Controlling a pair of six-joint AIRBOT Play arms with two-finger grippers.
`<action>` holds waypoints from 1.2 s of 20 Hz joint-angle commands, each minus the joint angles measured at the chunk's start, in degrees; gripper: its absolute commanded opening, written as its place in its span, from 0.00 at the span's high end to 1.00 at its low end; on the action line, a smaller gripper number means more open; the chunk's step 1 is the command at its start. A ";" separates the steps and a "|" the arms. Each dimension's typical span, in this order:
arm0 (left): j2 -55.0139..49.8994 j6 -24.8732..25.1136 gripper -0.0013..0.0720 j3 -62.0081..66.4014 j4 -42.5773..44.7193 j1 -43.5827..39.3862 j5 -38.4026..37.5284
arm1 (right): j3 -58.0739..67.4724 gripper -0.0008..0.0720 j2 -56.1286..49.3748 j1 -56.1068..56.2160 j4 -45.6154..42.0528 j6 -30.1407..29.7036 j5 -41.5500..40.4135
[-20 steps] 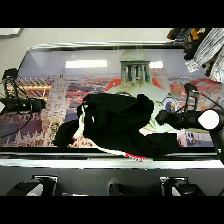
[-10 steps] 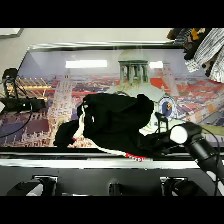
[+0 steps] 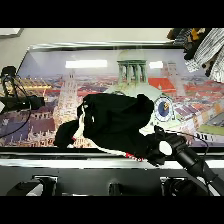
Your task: Fold the clothes and pants, and hang the long-sleeved shirts on hangers.
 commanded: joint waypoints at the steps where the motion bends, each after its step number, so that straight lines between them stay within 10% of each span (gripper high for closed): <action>1: 0.02 -0.04 0.94 0.00 -0.02 0.04 0.11 | -2.05 0.22 -2.56 0.28 -0.26 2.36 -7.02; 3: 0.02 -0.07 0.82 0.17 -0.63 0.07 -1.60 | -1.38 0.85 -2.91 0.26 -3.23 4.28 -8.44; 4: 0.04 -0.28 0.35 0.33 -0.68 0.07 -3.63 | 0.15 0.93 -2.93 0.26 -7.06 6.10 -6.16; 5: -0.02 -0.79 0.08 0.26 -0.66 0.46 -6.01 | 2.62 0.93 -2.91 -0.20 -12.22 8.17 -1.77; 13: 0.11 4.44 0.08 -23.02 -40.54 1.31 -2.69 | 14.69 0.93 -2.93 -24.55 -17.62 -8.22 10.75; 17: 0.09 -4.28 0.04 -28.68 -40.72 -7.06 6.10 | 14.67 0.93 -2.93 -26.12 -16.44 -9.97 12.31; 24: -5.05 -5.07 0.04 -29.22 -38.56 -12.98 10.56 | 14.67 0.93 -2.93 -26.12 -11.61 -9.97 11.82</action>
